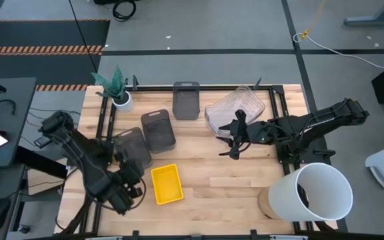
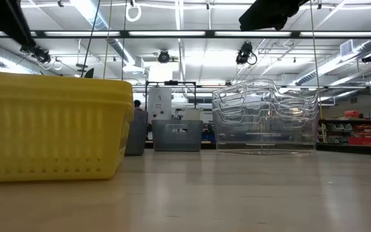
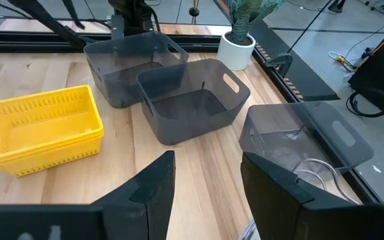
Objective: Stack baskets by color
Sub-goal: Stack the bottom black bin on top of the middle black bin
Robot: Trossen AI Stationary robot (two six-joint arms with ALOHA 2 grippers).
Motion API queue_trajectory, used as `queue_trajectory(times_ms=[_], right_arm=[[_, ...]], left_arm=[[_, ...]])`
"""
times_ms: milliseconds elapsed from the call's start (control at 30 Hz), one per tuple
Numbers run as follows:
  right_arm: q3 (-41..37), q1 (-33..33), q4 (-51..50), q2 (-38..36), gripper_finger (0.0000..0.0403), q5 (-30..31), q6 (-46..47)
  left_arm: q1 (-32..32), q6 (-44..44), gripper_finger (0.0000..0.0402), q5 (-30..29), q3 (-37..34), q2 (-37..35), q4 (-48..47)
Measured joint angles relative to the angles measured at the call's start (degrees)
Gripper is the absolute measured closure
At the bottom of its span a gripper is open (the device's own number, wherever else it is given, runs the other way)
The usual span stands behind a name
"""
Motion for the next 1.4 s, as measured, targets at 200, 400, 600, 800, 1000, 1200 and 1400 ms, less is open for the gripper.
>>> queue_trajectory(times_ms=[200,400,600,800,1000,1200,1400], right_arm=[[0.0,0.0,0.0,0.0,0.0226,0.0,0.0],[0.0,0.0,0.0,0.0,0.0226,0.0,0.0],[0.0,0.0,0.1,0.5,0.0226,0.0,-0.1],[0.0,-0.1,0.4,0.8,0.0226,0.0,-0.4],[0.0,-0.1,0.4,0.8,0.0226,0.0,-0.5],[0.0,-0.1,0.4,0.8,0.0226,0.0,-0.9],[0.0,-0.1,0.4,0.8,0.0226,0.0,-0.9]], left_arm=[[3.3,0.1,0.0286,6.9,-8.0,-5.4,6.2],[7.2,2.0,0.0286,13.7,-13.9,-8.9,12.1],[10.3,5.6,0.0286,19.1,-18.2,-11.4,18.3],[12.5,7.5,0.0286,21.9,-21.9,-11.8,21.4],[14.6,9.2,0.0286,27.1,-27.1,-11.8,29.6],[16.1,9.4,0.0286,30.0,-32.1,-11.8,35.8],[16.1,9.3,0.0315,31.4,-33.8,-11.8,37.5]])
